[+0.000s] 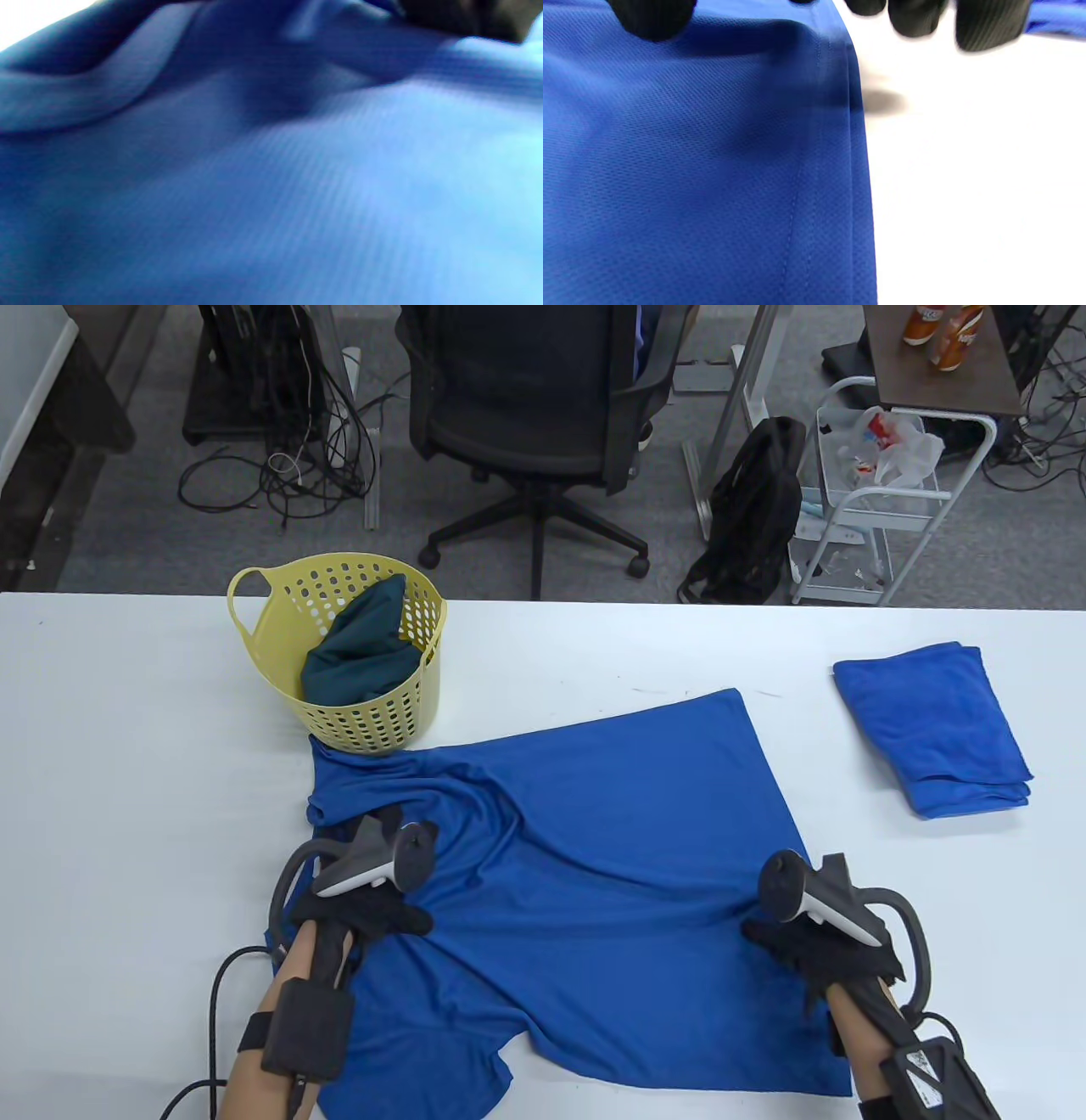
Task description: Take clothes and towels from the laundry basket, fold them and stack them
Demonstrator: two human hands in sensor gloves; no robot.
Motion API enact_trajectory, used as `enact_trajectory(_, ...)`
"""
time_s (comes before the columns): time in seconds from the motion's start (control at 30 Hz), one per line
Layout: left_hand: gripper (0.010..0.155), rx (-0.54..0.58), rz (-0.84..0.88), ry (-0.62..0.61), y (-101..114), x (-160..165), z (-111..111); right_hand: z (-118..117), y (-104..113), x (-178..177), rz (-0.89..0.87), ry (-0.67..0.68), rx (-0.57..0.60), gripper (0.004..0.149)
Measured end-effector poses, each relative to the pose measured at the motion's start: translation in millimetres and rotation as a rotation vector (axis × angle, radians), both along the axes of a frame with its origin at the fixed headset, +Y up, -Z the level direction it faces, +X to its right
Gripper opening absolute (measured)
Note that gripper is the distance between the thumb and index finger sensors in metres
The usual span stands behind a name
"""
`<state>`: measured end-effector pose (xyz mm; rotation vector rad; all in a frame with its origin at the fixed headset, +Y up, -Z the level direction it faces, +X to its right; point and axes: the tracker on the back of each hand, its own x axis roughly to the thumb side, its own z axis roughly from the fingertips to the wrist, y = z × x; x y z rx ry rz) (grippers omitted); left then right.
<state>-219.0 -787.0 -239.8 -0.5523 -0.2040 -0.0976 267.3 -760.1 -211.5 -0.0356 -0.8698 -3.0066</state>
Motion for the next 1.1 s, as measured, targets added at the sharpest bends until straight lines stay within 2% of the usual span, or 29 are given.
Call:
enact_trajectory(0.1,0.122,-0.145,0.007,0.062,-6,-27,20,1,-14,3,-0.161,0.100,-0.003,0.093)
enact_trajectory(0.13,0.123,-0.159,-0.011,0.069,-9,-33,23,-2,-17,1,-0.172,0.097,0.008,0.094)
enact_trajectory(0.2,0.123,-0.156,-0.049,0.059,-14,-44,28,-16,-22,-5,-0.170,0.099,0.017,0.096)
enact_trajectory(0.37,0.125,-0.151,-0.051,0.079,-9,-51,31,-57,-30,-28,-0.166,0.123,-0.013,0.107)
enact_trajectory(0.43,0.127,-0.091,-0.034,0.056,-6,-51,29,-68,-32,-35,-0.152,0.132,-0.100,0.114)
enact_trajectory(0.47,0.129,-0.101,-0.041,0.053,-7,-50,26,-72,-34,-34,-0.136,0.123,-0.158,0.119)
enact_trajectory(0.6,0.131,-0.200,-0.058,0.043,-16,-44,9,-73,-36,-19,-0.087,0.064,-0.177,0.125)
enact_trajectory(0.73,0.128,-0.160,-0.014,0.073,-17,-35,-15,-64,-34,11,-0.027,-0.042,-0.182,0.128)
enact_trajectory(0.8,0.127,-0.157,-0.005,0.095,-17,-32,-20,-61,-34,20,-0.024,-0.086,-0.179,0.127)
enact_trajectory(0.87,0.126,-0.152,-0.003,0.096,-18,-32,-19,-57,-35,25,-0.022,-0.107,-0.177,0.126)
enact_trajectory(1.0,0.126,-0.148,-0.001,0.093,-20,-40,-2,-50,-38,30,-0.028,-0.117,-0.158,0.123)
enact_trajectory(1.1,0.125,-0.156,-0.065,0.127,-18,-47,12,-42,-30,28,-0.023,-0.101,-0.100,0.120)
